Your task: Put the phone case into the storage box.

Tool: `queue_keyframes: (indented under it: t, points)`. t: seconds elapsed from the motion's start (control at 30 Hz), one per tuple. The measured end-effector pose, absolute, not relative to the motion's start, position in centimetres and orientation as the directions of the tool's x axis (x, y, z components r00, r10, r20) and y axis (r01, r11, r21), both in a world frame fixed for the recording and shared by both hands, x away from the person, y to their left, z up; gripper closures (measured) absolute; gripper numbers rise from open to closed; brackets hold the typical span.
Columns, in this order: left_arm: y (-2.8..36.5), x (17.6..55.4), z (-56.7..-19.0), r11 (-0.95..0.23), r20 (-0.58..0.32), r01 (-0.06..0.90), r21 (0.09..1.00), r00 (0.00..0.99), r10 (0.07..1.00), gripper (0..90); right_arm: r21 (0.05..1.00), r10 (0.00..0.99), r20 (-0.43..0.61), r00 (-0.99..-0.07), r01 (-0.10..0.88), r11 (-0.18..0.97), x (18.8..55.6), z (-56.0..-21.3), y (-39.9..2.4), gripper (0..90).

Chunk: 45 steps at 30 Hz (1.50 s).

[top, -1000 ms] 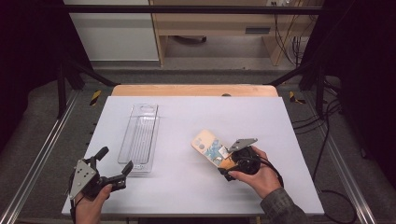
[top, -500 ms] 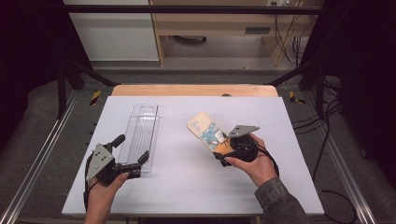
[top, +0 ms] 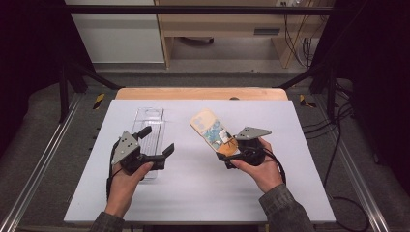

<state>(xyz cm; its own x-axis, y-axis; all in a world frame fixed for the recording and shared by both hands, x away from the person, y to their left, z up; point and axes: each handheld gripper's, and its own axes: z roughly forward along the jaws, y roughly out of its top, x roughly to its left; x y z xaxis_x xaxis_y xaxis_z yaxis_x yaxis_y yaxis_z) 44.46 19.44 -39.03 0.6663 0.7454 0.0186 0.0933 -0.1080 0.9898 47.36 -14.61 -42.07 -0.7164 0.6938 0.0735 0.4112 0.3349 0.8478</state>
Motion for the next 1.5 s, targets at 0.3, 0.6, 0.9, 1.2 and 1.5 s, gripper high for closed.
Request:
queue_keyframes:
  t: [0.3,0.6,0.9,1.2,1.5]
  points:
    - [18.1,45.0,-38.5,-0.130,0.042,0.081,0.988,0.672,0.740,2.0,0.870,0.684,0.071,-0.726,0.381,0.313,46.6,-41.7,-14.5,12.0]
    - [17.4,45.1,-38.2,-0.134,0.039,0.089,0.987,0.673,0.739,2.0,0.882,0.685,0.071,-0.725,0.367,0.297,46.2,-41.4,-14.7,12.0]
    - [16.8,45.6,-38.4,-0.121,0.011,0.112,0.986,0.685,0.728,1.9,0.891,0.678,0.072,-0.731,0.353,0.286,46.0,-41.4,-14.8,11.9]
    - [16.1,46.1,-38.9,-0.109,-0.004,0.118,0.987,0.692,0.721,2.0,0.894,0.674,0.086,-0.733,0.356,0.273,46.2,-41.8,-15.0,11.9]
    - [16.5,46.4,-38.8,-0.096,-0.012,0.113,0.989,0.708,0.707,2.2,0.890,0.678,0.085,-0.730,0.362,0.278,46.4,-42.2,-14.3,11.9]
